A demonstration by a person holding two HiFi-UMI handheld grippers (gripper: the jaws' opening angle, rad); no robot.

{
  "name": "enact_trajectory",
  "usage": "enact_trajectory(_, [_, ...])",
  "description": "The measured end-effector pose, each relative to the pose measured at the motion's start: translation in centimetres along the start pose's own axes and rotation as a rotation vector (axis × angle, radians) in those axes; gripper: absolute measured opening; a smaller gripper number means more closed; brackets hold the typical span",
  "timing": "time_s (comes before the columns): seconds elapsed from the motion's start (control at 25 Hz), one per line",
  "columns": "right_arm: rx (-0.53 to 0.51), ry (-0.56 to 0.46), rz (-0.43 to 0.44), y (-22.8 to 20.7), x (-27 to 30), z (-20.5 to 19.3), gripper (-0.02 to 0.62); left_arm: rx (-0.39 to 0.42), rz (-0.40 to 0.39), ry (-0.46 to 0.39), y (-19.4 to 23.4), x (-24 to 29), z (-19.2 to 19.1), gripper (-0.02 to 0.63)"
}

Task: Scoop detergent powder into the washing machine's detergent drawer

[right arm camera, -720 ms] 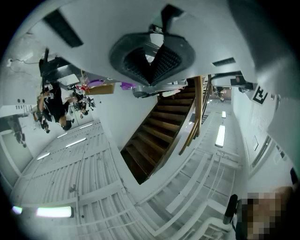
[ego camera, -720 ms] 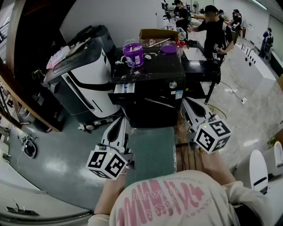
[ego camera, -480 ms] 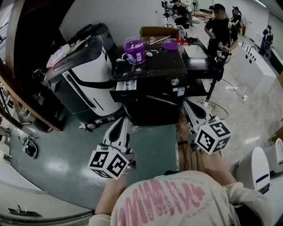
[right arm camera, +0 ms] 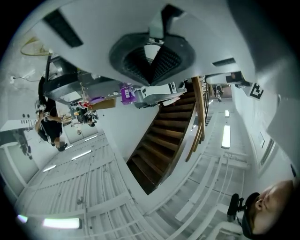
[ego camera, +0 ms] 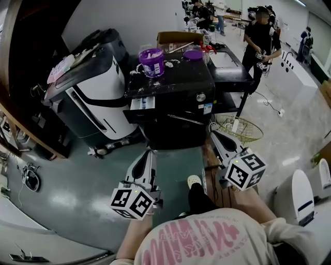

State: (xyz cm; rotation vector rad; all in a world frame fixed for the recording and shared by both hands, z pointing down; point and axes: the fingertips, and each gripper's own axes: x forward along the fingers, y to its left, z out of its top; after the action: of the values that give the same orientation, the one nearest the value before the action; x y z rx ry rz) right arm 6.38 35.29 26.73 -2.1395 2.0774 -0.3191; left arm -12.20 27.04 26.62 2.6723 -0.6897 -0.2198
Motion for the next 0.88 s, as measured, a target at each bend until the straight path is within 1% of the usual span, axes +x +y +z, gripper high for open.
enact_trajectory(0.16, [0.018,0.042,-0.021,-1.5,0.8,-1.0,0.0,-0.014,0.024,0.018,0.7,1.1,-1.2,0.002])
enact_trajectory(0.36, [0.063,0.053,-0.029,-3.7,2.8,-1.0,0.0,-0.013,0.047,0.024,2.0,2.9,-1.3,0.002])
enact_trajectory(0.48, [0.093,0.064,-0.044,-5.2,4.3,-1.0,0.0,-0.013,0.043,0.02,2.5,4.6,-1.0,0.002])
enact_trajectory(0.56, [0.115,0.072,-0.038,-5.9,5.3,-0.8,0.0,-0.013,0.039,0.013,2.8,5.7,-0.7,0.002])
enact_trajectory(0.72, [0.11,0.074,-0.033,-7.7,7.7,0.4,0.0,-0.005,0.042,0.002,3.5,8.5,0.3,0.002])
enact_trajectory(0.88, [0.139,0.069,-0.001,-9.2,11.1,1.8,0.0,-0.002,0.051,-0.019,4.6,11.3,1.8,0.003])
